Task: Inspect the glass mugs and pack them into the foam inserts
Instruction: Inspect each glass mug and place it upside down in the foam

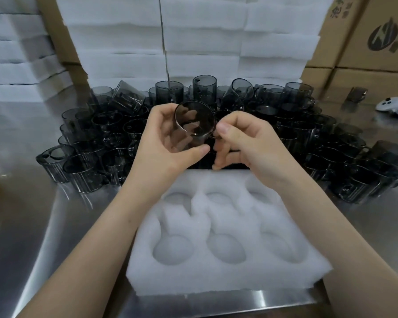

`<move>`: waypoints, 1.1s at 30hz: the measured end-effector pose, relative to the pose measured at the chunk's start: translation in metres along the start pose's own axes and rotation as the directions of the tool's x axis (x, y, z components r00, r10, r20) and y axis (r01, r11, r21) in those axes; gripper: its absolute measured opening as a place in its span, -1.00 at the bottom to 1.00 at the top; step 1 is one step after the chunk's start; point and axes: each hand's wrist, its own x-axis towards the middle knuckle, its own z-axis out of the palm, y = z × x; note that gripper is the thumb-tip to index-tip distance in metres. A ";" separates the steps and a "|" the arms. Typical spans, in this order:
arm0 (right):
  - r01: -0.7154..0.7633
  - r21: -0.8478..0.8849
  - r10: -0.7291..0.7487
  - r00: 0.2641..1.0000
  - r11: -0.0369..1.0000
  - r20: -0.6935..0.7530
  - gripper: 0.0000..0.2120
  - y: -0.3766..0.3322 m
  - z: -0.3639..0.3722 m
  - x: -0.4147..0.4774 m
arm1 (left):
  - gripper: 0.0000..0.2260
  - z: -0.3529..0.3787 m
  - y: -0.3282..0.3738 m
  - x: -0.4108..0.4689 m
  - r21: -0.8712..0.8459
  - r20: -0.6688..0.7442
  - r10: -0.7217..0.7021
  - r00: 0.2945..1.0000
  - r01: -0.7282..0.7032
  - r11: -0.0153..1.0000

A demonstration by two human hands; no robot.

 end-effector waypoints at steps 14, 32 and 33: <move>-0.002 0.209 -0.059 0.957 0.978 0.284 -0.75 0.002 -0.005 0.001 | -0.42 -0.004 0.006 0.000 0.209 -0.017 0.098 0.995 -0.092 0.974; 0.208 0.094 -0.212 0.977 0.973 0.032 -0.89 0.003 0.001 -0.001 | -0.65 -0.004 0.006 -0.001 0.011 0.099 -0.185 0.978 0.185 0.983; 0.185 0.113 -0.191 0.981 0.976 0.040 -0.84 0.004 0.000 -0.001 | -0.66 -0.003 0.006 -0.001 0.029 0.100 -0.181 0.978 0.179 0.983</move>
